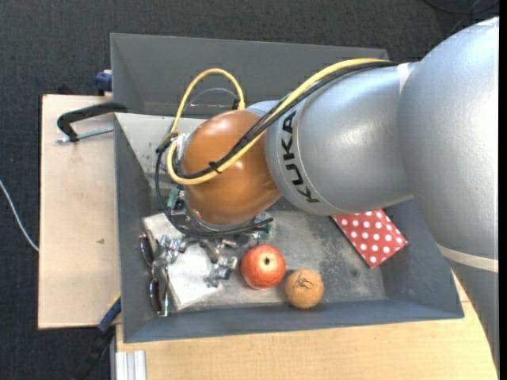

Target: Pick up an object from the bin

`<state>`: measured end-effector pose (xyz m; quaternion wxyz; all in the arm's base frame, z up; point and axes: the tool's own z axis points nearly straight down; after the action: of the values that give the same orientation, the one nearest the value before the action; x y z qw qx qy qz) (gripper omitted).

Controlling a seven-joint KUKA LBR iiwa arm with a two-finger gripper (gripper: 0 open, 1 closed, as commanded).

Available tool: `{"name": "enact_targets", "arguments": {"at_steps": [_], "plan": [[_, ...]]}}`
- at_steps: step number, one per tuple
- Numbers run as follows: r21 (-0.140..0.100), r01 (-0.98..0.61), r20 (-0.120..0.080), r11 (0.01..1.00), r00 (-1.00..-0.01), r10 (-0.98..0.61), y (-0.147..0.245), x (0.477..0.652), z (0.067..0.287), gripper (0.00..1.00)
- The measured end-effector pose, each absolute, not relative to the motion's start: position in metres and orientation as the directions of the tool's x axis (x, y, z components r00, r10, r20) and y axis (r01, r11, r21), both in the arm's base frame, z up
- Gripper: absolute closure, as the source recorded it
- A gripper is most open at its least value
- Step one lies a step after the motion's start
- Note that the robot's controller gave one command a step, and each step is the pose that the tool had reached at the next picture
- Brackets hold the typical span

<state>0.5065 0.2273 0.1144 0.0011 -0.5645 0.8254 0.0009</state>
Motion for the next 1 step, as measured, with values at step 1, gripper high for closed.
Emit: {"name": "enact_targets", "arguments": {"at_steps": [1], "plan": [[0.0,-0.947,-0.002,0.321,-0.321,-0.947,0.1713,0.5121,0.1247,0.0]]}}
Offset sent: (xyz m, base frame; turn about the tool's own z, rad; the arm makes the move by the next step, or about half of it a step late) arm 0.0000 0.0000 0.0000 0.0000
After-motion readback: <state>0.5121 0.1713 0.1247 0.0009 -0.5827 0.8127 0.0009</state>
